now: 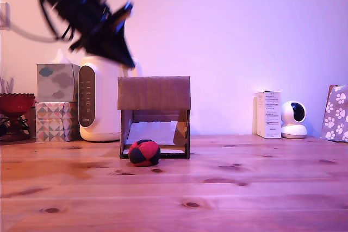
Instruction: Drop the footbag into the cardboard dice tower
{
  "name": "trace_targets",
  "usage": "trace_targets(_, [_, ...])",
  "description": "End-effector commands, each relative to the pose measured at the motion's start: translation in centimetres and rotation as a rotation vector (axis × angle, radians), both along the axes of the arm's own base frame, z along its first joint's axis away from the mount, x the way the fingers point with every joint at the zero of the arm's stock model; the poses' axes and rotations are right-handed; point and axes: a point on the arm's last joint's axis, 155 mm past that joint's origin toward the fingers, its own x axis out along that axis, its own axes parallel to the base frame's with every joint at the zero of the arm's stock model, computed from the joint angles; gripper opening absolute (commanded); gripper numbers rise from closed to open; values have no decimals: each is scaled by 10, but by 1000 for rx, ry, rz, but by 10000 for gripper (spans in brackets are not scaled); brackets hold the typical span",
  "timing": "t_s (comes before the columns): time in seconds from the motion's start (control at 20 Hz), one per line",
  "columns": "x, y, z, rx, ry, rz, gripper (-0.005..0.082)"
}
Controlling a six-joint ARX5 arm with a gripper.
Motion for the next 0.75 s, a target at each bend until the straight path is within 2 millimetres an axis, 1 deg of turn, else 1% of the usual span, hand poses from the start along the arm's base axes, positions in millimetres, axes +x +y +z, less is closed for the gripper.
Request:
trace_targets(0.0, [-6, 9, 22, -27, -77, 10, -14])
trace_targets(0.15, [-19, 29, 15, -41, -111, 46, -14])
trace_targets(0.45, [-46, 79, 4, -79, -150, 155, -14])
trace_targets(0.6, [-62, 94, -2, -113, -162, 203, -14])
trace_targets(0.7, [-73, 100, -6, -129, -173, 221, -14])
